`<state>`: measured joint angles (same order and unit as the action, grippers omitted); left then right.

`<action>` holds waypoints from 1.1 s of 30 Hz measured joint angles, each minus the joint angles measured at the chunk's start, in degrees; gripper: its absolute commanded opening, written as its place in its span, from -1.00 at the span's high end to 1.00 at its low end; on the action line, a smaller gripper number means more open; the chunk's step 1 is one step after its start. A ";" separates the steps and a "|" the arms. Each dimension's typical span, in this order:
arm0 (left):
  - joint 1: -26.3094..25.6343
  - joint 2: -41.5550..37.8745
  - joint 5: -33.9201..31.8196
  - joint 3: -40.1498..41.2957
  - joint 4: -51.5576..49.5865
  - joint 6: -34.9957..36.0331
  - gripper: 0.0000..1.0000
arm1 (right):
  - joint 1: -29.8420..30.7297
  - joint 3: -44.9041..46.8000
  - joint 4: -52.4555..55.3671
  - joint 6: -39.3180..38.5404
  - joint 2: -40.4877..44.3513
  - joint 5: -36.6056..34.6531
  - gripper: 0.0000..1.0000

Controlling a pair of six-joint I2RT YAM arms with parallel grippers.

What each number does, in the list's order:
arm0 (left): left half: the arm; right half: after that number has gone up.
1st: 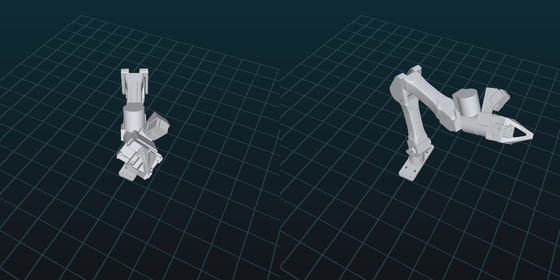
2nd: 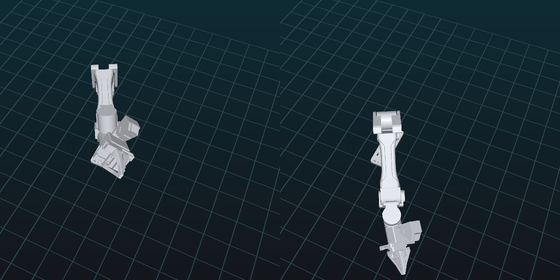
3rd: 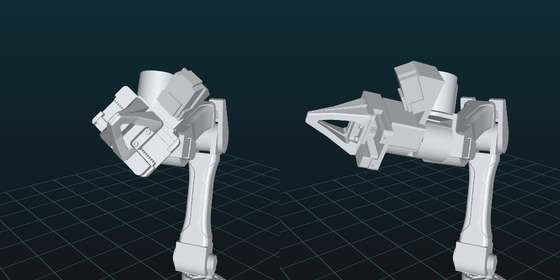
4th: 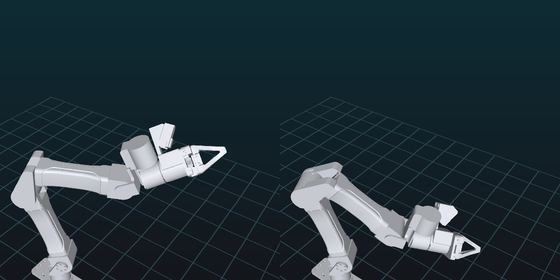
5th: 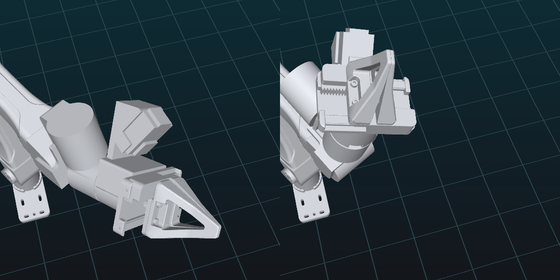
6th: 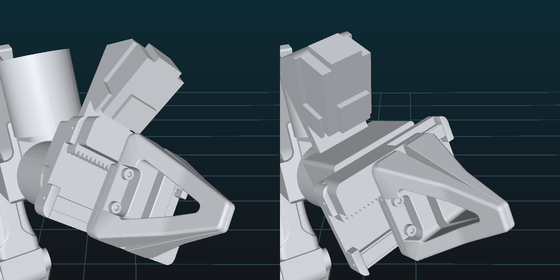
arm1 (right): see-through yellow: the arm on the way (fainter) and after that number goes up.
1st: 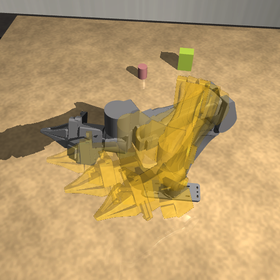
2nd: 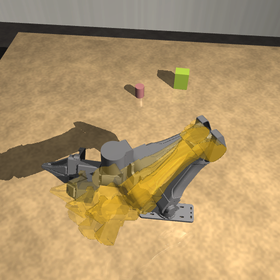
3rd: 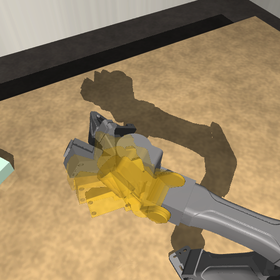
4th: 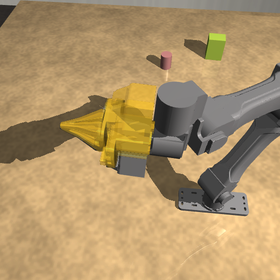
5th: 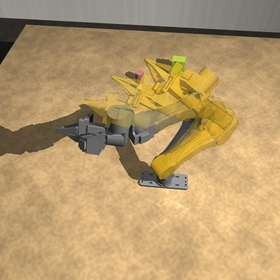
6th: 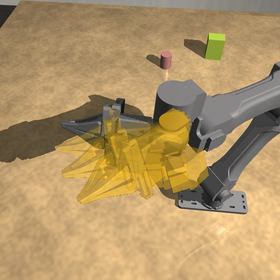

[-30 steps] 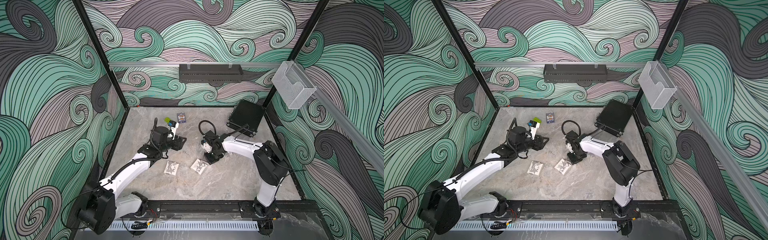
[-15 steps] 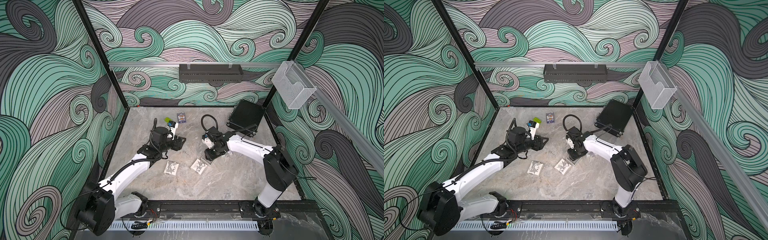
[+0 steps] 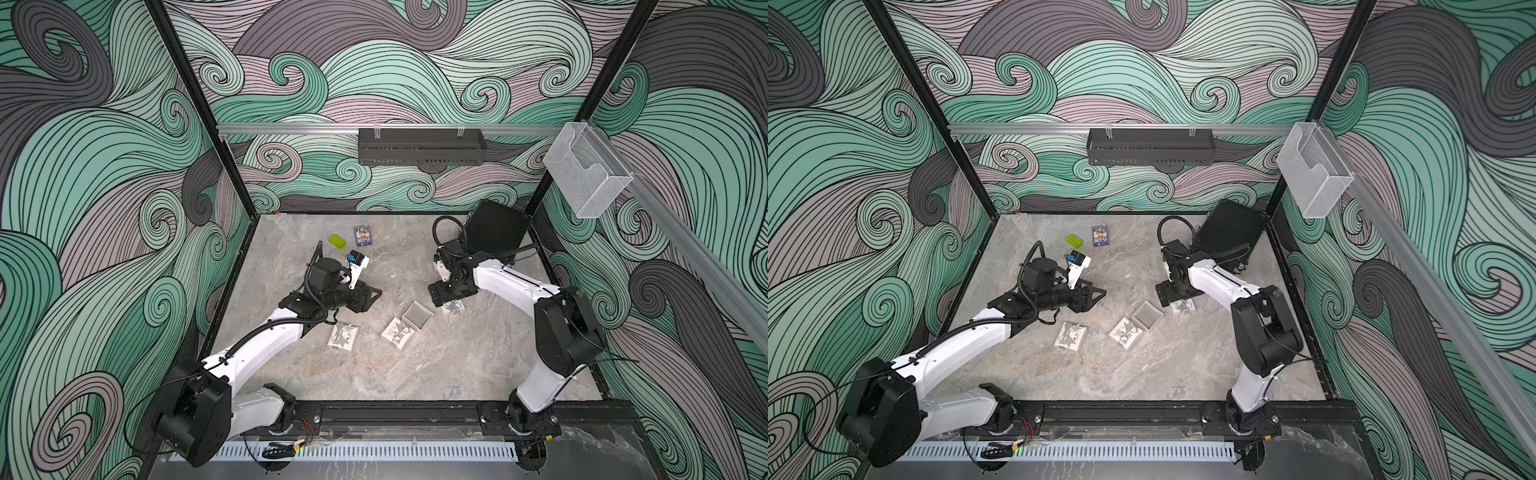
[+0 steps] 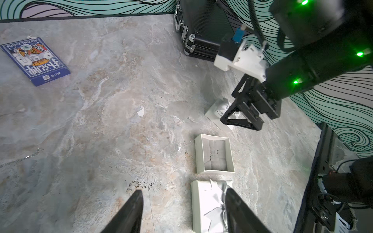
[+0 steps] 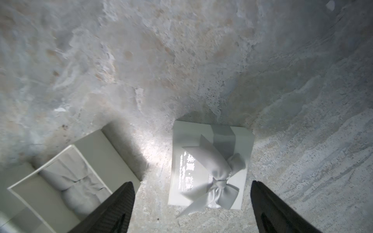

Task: Take the necklace out of the lift-off lid jewelry box
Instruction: Place the inner lining in the jewelry box, then pick up the lid from the center of the board, then adjust the jewelry box at the center of the board.

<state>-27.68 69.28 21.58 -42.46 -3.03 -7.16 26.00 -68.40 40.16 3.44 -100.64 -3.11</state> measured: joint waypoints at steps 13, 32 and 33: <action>-3.32 3.32 -0.44 0.00 -0.37 2.08 -0.27 | -1.33 -0.74 0.17 0.17 -3.65 -1.05 -0.83; -8.15 15.93 -5.11 -5.75 -3.48 4.22 -0.20 | -1.92 0.07 -0.20 0.39 0.87 -3.13 -0.92; -8.28 16.59 -5.25 -6.23 -3.85 4.37 -0.20 | -2.08 0.15 -0.20 0.46 0.79 -3.08 -0.92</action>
<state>-35.97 85.86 16.34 -48.69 -6.87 -2.79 23.92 -68.25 39.97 3.90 -99.85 -6.20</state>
